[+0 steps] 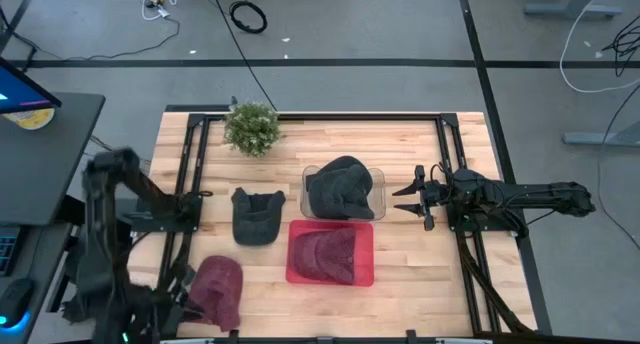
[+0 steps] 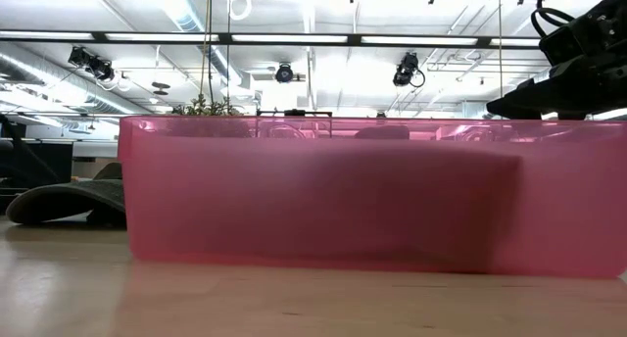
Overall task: Pick & Place hat
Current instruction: Put the red cap into the pink bin
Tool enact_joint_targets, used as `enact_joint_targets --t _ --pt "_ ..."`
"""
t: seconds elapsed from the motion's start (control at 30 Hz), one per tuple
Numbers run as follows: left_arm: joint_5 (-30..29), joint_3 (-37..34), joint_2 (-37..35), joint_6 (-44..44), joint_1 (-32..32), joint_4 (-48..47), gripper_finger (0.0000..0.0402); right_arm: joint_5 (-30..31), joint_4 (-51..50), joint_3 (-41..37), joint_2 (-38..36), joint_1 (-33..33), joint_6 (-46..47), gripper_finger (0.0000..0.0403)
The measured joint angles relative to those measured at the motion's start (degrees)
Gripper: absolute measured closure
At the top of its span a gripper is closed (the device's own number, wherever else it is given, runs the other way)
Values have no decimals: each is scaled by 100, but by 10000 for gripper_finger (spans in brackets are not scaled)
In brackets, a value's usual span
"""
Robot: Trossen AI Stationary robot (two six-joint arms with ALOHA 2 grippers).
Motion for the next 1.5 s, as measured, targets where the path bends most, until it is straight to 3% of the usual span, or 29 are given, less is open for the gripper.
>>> enact_joint_targets --t 0.13,0.3,0.53,0.9,1.27,1.4,1.5 --pt "198 946 1107 -1191 7 -1725 346 1 -1 0 -1 1 0 237" --pt "733 1430 1843 -1549 169 -2503 346 6 -2 0 -2 -1 0 238" --pt "1679 1471 1903 -2183 558 -2417 346 2 40 2 0 -1 0 238" --pt "1623 1471 1911 -2682 667 -1914 346 2 50 2 0 -1 0 238" --pt "924 1470 2278 -3148 673 -1955 346 2 48 2 0 -1 0 237" --pt "1183 1469 2662 -2943 732 -1975 346 2 46 2 0 -1 0 237" --pt "1618 1468 2907 -2270 793 -2126 346 1 46 2 0 -1 0 237"
